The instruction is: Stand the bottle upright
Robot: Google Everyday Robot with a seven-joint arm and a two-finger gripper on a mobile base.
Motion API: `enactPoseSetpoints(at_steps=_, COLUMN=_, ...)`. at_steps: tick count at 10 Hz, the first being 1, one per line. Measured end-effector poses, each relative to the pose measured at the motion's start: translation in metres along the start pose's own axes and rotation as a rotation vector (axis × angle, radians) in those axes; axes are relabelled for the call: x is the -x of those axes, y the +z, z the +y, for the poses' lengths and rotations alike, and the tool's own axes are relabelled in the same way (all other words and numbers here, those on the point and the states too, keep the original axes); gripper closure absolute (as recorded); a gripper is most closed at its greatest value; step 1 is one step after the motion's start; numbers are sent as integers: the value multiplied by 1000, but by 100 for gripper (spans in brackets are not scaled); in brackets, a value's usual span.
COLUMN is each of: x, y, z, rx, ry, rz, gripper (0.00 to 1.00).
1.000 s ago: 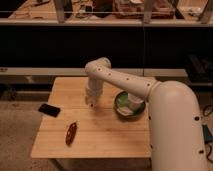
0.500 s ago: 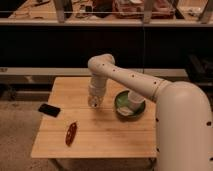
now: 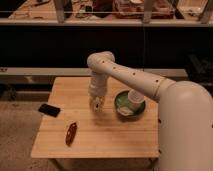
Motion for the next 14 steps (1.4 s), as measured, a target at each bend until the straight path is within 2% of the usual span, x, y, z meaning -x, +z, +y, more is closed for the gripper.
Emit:
enactPoseSetpoints(at_steps=1, x=9, y=-2, z=-1, rx=9, ry=-27, rz=-24, gripper=65)
enactPoseSetpoints(at_steps=7, x=50, y=-3, z=7, rx=79, ry=-98, rz=-107, gripper=65)
enactPoseSetpoints(at_steps=14, x=63, y=-16, z=15, rx=139, ry=-135, rz=-163, gripper=65)
